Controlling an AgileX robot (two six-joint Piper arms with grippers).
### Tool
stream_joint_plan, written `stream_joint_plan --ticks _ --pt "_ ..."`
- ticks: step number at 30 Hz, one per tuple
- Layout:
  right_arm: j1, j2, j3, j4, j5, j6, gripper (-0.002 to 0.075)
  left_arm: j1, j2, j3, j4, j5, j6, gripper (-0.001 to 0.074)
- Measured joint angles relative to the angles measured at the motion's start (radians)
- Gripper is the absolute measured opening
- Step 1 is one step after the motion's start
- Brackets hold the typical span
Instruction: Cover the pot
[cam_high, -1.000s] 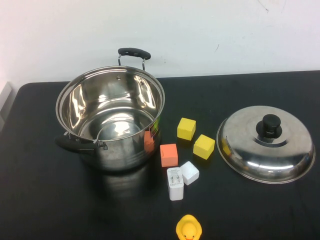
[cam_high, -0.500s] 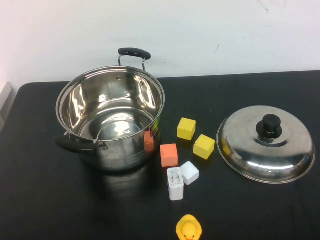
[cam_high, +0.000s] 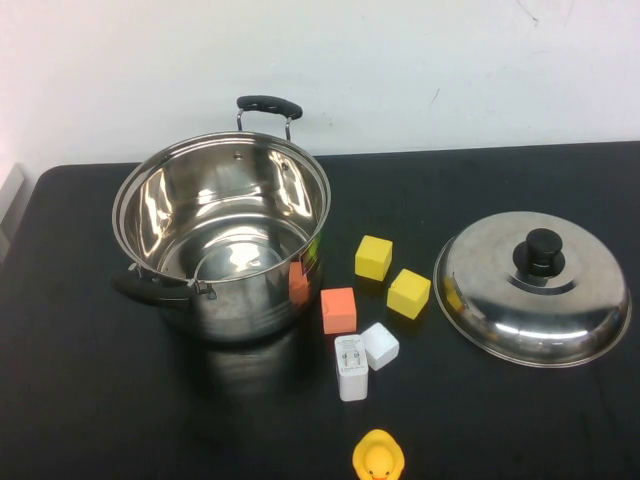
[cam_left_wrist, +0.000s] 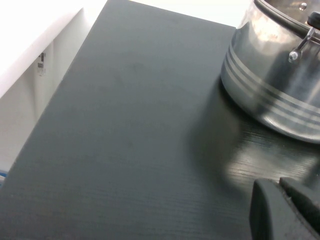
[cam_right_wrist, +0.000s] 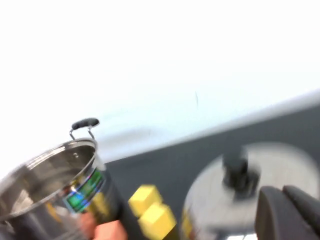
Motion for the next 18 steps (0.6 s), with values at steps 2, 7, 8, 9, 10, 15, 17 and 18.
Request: stream_joint_plan --ticks 2,7,8,9,10,15,17,18 --pt "0.000 0.044 -0.077 0.005 0.010 -0.162 -0.0002 0.000 0.000 0.000 0.000 0.000 0.000 -0.0002" --pt "0.000 0.214 -0.230 0.009 0.032 -0.418 -0.0002 0.000 0.000 0.000 0.000 0.000 0.000 -0.0002" --pt "0.000 0.249 -0.252 0.009 0.032 -0.437 -0.0002 0.000 0.000 0.000 0.000 0.000 0.002 -0.0002" --pt "0.000 0.284 -0.272 -0.001 0.033 -0.441 -0.0002 0.000 0.000 0.000 0.000 0.000 0.002 -0.0002" --pt "0.000 0.311 -0.290 -0.020 0.034 -0.428 -0.0002 0.000 0.000 0.000 0.000 0.000 0.002 -0.0002" --pt "0.000 0.463 -0.333 -0.376 -0.021 0.116 -0.0002 0.000 0.000 0.000 0.000 0.000 0.002 -0.0002" --pt "0.003 0.511 -0.334 -0.566 -0.077 0.372 -0.0002 0.000 0.000 0.000 0.000 0.000 0.002 -0.0002" --pt "0.009 0.537 -0.334 -0.683 -0.125 0.540 -0.0002 0.000 0.000 0.000 0.000 0.000 0.002 -0.0002"
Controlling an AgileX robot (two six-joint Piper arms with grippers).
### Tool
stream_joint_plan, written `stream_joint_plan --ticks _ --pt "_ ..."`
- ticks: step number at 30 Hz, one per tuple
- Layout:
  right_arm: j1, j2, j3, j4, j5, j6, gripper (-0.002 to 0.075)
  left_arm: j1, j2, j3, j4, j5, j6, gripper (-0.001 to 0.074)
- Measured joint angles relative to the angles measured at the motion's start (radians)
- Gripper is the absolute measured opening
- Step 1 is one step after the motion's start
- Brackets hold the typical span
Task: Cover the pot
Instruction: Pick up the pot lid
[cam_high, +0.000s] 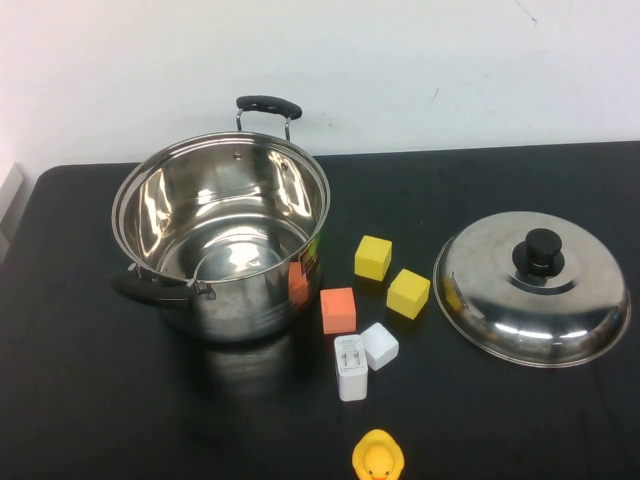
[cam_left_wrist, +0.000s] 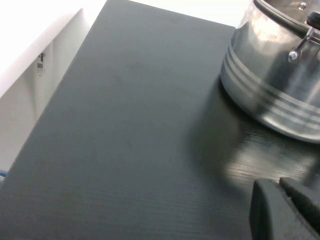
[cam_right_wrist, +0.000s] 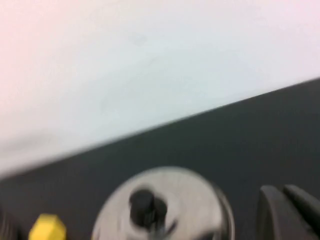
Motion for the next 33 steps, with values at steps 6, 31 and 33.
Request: stream_joint_plan --ticks 6,31,33 --pt "0.087 0.198 0.006 -0.270 -0.377 0.303 0.0050 0.000 0.000 0.000 0.000 0.000 0.000 -0.0002" --pt "0.260 1.297 -0.132 -0.416 -1.304 0.111 0.0599 0.000 0.000 0.000 0.000 0.000 0.002 -0.0002" --pt "0.260 1.340 -0.157 -0.416 -1.305 0.079 0.0599 0.000 0.000 0.000 0.000 0.000 0.002 -0.0002"
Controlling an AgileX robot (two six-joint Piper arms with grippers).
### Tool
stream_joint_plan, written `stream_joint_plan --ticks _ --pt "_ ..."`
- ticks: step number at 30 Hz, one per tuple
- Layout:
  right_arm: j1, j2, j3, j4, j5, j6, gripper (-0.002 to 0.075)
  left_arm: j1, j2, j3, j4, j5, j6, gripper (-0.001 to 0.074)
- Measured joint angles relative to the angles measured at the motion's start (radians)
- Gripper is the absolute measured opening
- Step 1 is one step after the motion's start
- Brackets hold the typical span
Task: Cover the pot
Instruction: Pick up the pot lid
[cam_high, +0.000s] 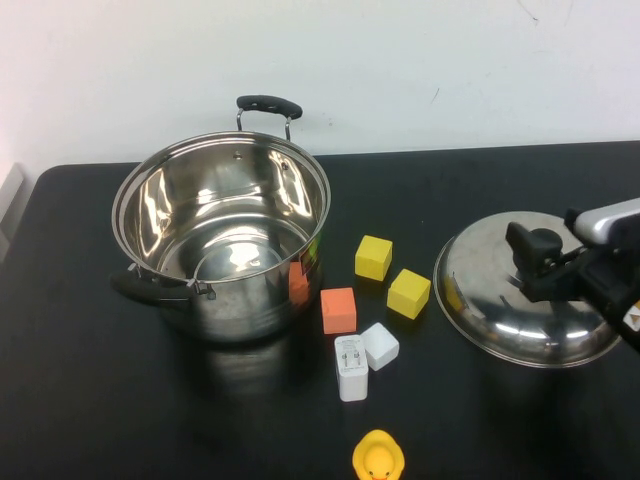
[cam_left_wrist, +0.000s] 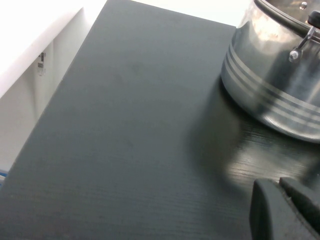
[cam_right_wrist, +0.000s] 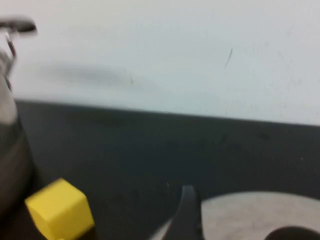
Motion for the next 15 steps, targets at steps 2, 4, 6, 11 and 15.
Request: stream_joint_plan --ticks 2,4,6,11,15 --pt "0.000 0.042 -0.024 0.000 -0.001 -0.024 0.0599 0.000 0.000 0.000 0.000 0.000 0.000 -0.0002" --pt "0.000 0.079 -0.053 0.000 -0.001 -0.043 0.0599 0.000 0.000 0.000 0.000 0.000 0.000 -0.0002" --pt "0.000 0.109 -0.075 0.000 -0.004 -0.048 0.0599 0.000 0.000 0.000 0.000 0.000 0.000 -0.0001" --pt "0.000 0.159 -0.104 0.027 -0.006 -0.055 0.0599 0.000 0.000 0.000 0.000 0.000 0.000 -0.0001" --pt "0.000 0.173 -0.110 0.067 -0.006 -0.056 0.0598 0.000 0.000 0.000 0.000 0.000 0.000 -0.0001"
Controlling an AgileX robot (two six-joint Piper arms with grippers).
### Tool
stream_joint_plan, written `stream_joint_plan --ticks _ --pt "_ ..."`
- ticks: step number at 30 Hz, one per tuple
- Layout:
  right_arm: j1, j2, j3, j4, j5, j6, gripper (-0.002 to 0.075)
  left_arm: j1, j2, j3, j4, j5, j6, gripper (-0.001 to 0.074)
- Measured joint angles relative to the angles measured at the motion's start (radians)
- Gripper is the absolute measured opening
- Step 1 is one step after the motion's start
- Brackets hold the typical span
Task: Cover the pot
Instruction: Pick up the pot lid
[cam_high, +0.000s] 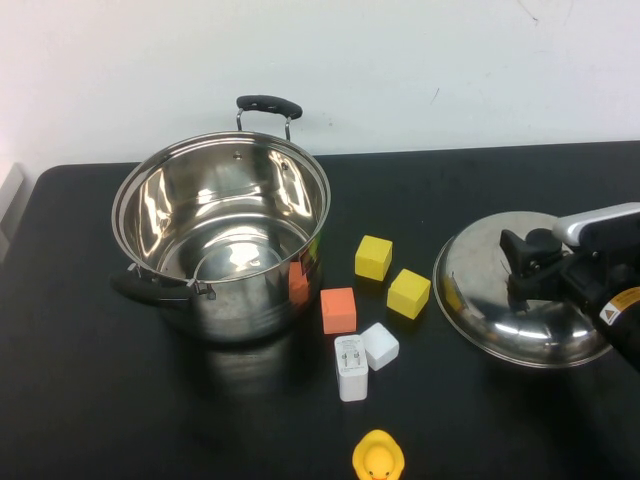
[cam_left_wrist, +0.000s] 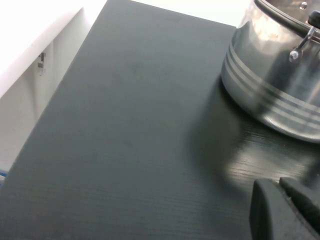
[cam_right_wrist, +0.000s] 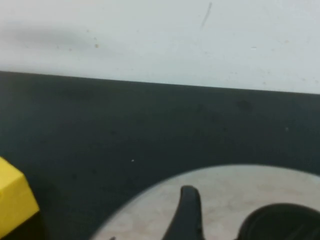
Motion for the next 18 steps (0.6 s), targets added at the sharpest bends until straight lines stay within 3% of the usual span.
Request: stream_joint_plan --ticks 5,11,18 --pt "0.000 0.002 0.000 0.015 -0.002 0.000 0.0554 0.000 0.000 0.000 0.000 0.000 -0.004 -0.0001" --pt "0.000 0.002 0.000 0.017 -0.002 -0.001 0.0339 0.000 0.000 0.000 0.000 0.000 -0.004 -0.0001" --pt "0.000 -0.054 0.012 -0.026 0.015 -0.001 0.0340 0.000 0.000 0.000 0.000 0.000 -0.004 -0.0001"
